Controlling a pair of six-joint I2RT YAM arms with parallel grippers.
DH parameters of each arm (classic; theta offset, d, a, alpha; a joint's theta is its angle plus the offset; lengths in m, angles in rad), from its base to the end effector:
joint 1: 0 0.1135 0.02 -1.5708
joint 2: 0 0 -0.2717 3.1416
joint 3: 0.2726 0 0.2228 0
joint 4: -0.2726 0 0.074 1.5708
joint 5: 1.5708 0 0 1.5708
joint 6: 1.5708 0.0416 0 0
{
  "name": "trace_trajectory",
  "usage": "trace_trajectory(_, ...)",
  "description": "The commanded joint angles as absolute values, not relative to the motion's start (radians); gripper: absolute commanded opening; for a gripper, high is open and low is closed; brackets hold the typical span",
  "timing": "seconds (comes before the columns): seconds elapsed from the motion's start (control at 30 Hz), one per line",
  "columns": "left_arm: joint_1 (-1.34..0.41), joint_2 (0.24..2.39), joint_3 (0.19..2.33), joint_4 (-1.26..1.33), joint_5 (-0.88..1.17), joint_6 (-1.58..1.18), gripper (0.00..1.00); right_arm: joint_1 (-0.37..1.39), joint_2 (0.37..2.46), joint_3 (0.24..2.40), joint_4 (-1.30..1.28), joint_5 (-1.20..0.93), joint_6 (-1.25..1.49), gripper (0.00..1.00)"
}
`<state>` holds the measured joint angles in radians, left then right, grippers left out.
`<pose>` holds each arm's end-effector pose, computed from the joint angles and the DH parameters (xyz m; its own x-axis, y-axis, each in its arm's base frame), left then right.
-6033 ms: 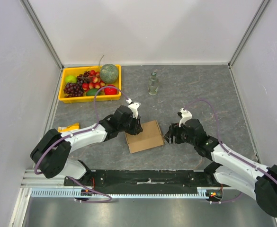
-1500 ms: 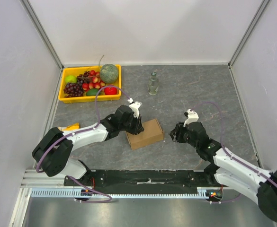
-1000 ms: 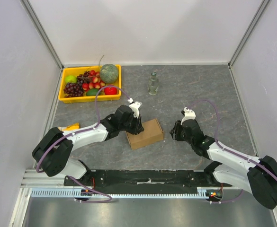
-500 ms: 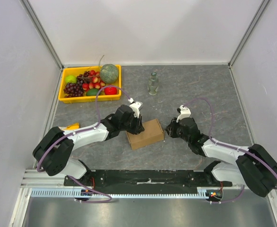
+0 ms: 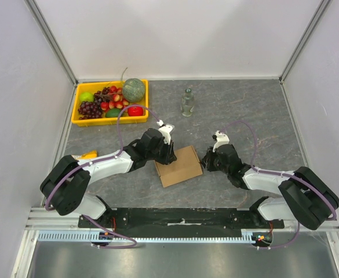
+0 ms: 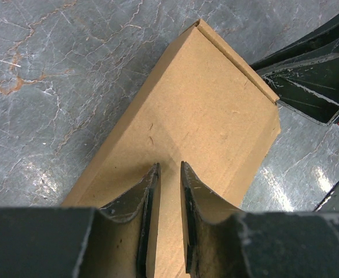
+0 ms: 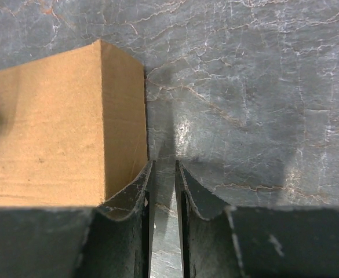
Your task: Fold the paper box
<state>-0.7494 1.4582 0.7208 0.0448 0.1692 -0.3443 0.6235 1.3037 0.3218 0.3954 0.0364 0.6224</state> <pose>0.1981 -0.1939 0.2102 -0.6987 0.1957 -0.6881 0.5636 0.7430 -0.3610 0.1743 0.1235 0.1665 -0.6909 0.2208 -0.6884 -0.1921 0.8619 0.4692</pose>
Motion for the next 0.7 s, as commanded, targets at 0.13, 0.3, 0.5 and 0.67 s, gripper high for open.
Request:
trace_trajectory(0.13, -0.758, 1.488, 0.713, -0.003, 0.184, -0.321, 0.26, 0.621, 1.318, 0.360, 0.403, 0.006, 0.591, 0.26)
trace_trajectory(0.3, -0.759, 1.488, 0.715, -0.006, 0.184, -0.319, 0.26, 0.621, 1.318, 0.356, 0.410, 0.037, 0.595, 0.27)
trace_trajectory(0.5, -0.759, 1.489, 0.713, -0.005, 0.186, -0.321, 0.26, 0.620, 1.335, 0.425, 0.393, 0.067, 0.603, 0.28)
trace_trajectory(0.67, -0.758, 1.486, 0.712, -0.006, 0.181, -0.321, 0.26, 0.620, 1.365, 0.482, 0.357, 0.054, 0.598, 0.28)
